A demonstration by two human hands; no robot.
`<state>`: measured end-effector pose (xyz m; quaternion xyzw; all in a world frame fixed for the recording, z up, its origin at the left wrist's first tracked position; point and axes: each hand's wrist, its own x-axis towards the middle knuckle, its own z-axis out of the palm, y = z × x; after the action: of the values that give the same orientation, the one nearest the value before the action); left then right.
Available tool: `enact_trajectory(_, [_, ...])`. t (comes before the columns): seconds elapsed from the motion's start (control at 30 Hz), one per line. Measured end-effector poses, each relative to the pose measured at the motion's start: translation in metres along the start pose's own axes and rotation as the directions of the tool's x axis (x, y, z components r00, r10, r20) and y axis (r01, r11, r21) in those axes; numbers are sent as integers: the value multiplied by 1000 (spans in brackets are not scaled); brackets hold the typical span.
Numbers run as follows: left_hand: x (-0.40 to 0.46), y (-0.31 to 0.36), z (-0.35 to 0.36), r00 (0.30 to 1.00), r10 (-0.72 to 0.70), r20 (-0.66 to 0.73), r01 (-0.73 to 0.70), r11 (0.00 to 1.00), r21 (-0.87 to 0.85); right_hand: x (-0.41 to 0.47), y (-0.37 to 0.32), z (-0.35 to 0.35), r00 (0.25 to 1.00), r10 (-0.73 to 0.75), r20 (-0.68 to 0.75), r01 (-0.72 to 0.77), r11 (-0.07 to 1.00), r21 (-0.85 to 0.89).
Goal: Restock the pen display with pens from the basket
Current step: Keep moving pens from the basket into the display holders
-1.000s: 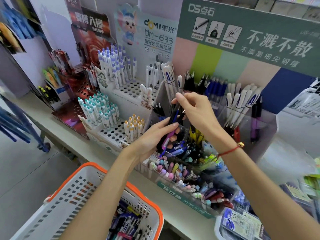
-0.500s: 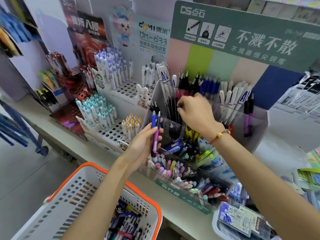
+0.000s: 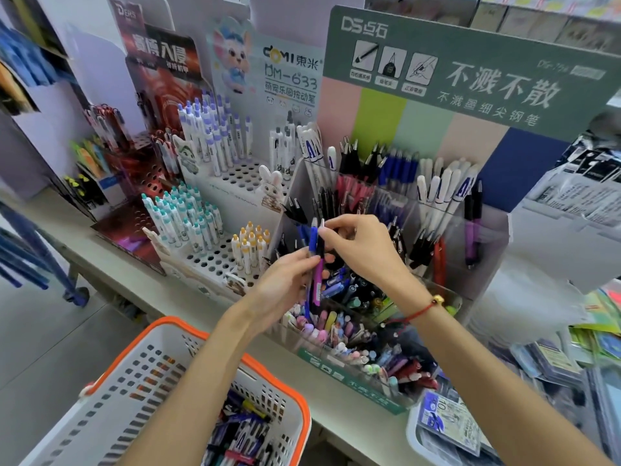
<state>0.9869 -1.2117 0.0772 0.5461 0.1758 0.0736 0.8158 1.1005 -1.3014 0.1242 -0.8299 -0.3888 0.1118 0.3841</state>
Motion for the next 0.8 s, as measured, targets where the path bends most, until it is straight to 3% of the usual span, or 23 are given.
enact_trajectory(0.1, [0,0,3,1000,4,-12,-2,994,110,0,11,-4,996,66,65,-76,982,172])
enact_trajectory(0.23, [2,2,10,1000,16,-18,-12,984,180,-3,23,-7,996,82,30,-87,970,226])
enact_trajectory(0.3, [6,3,14,998,36,-48,-28,987,156,-9,24,-13,990,117,-78,-85,939,332])
enact_trajectory(0.37, [10,4,16,994,63,-94,-50,989,138,-17,22,-27,944,130,-304,11,907,421])
enact_trajectory(0.43, [14,7,18,989,82,-123,-70,993,97,-24,21,-50,778,80,-623,216,898,384])
enact_trajectory(0.5, [16,8,22,987,87,-132,-81,996,46,-25,29,-75,512,-32,-859,374,908,189])
enact_trajectory(0.57, [18,8,28,989,80,-128,-78,997,20,-22,41,-93,325,-108,-939,389,921,28])
enact_trajectory(0.6, [19,8,31,990,76,-120,-75,997,15,-19,48,-99,285,-140,-948,366,930,-27])
enact_trajectory(0.63, [20,7,34,991,73,-115,-72,997,12,-16,55,-103,286,-174,-942,344,937,-68])
enact_trajectory(0.73, [23,6,44,993,57,-99,-58,998,-5,-9,68,-109,403,-219,-888,273,955,-111])
enact_trajectory(0.8, [23,5,51,995,42,-85,-42,999,-3,-8,68,-117,398,-234,-887,268,955,-131])
